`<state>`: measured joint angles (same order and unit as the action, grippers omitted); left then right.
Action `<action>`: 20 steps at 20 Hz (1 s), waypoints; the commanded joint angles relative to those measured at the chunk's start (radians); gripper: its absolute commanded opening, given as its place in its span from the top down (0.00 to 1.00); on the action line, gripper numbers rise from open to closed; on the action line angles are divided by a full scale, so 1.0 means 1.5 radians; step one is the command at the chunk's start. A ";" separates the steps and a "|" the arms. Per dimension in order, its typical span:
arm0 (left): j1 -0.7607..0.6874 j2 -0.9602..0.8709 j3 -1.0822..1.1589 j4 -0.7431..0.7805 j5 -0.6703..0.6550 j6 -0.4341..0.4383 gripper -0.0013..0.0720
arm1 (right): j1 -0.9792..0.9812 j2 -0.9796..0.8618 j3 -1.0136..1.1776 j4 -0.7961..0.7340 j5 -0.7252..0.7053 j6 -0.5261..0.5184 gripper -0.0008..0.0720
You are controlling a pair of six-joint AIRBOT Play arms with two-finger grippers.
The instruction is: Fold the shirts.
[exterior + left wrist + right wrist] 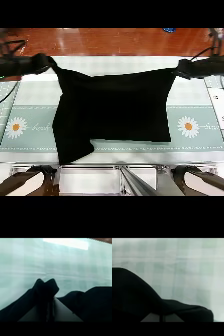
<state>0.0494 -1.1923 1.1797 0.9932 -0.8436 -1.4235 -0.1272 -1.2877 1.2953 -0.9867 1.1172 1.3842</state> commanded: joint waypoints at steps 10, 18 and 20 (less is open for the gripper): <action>0.129 -0.304 0.282 0.004 -0.381 -0.025 0.29 | -0.202 -0.185 0.058 0.155 0.125 -0.024 0.42; 0.402 -0.100 -0.185 0.000 -0.340 0.092 0.29 | -0.284 0.129 -0.400 0.036 -0.041 -0.040 0.42; 0.413 -0.101 -0.255 -0.011 -0.332 0.115 0.29 | -0.284 0.182 -0.488 0.137 -0.038 -0.104 0.42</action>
<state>0.5987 -1.3941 0.9939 1.0012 -1.3838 -1.3296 -0.5369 -1.1473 0.7830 -0.9092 1.1316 1.3144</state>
